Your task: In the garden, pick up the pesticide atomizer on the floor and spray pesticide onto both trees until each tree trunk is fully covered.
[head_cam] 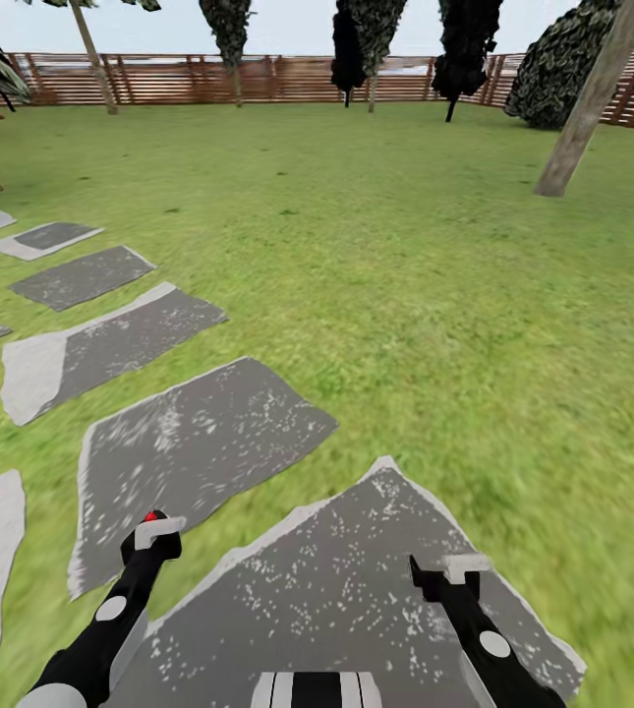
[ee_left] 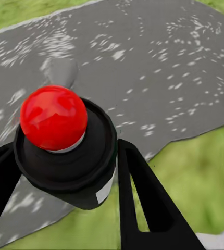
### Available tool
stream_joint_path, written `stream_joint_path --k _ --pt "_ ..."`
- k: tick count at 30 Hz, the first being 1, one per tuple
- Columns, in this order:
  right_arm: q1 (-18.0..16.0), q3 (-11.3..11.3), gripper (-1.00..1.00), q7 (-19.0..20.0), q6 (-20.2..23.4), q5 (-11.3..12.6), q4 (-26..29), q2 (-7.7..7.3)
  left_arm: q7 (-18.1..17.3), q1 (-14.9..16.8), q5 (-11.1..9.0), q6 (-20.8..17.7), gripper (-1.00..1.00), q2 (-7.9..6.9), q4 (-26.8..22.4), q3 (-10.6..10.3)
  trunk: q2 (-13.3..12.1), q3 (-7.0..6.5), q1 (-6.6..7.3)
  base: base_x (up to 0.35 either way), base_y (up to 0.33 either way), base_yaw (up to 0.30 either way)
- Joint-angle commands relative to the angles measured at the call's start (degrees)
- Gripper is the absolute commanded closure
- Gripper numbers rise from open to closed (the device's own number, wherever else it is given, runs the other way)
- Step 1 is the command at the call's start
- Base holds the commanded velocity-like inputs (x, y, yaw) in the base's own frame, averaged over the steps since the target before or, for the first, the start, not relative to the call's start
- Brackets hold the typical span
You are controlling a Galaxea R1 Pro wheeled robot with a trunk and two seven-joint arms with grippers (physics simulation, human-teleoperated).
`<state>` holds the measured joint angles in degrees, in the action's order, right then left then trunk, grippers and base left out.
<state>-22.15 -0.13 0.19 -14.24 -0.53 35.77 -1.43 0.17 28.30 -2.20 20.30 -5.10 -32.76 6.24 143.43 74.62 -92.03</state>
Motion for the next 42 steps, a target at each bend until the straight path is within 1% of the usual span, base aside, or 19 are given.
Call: stream_joint_path --k 1,14,42 --pt "0.0 0.0 -1.0 0.0 0.0 0.0 0.0 -0.01 0.0 0.0 0.0 0.0 1.0 0.0 0.0 0.0 0.0 -0.25 0.02 0.0 0.0 -0.292" --pt "0.0 0.0 -1.0 0.0 0.0 0.0 0.0 -0.03 0.0 0.0 0.0 0.0 1.0 0.0 0.1 0.0 -0.2 -3.39 0.36 0.0 0.0 -0.292" --pt "0.0 0.0 -1.0 0.0 0.0 0.0 0.0 -0.01 0.0 0.0 0.0 0.0 1.0 0.0 0.1 -0.1 -11.4 -8.45 6.51 0.0 0.0 -0.296"
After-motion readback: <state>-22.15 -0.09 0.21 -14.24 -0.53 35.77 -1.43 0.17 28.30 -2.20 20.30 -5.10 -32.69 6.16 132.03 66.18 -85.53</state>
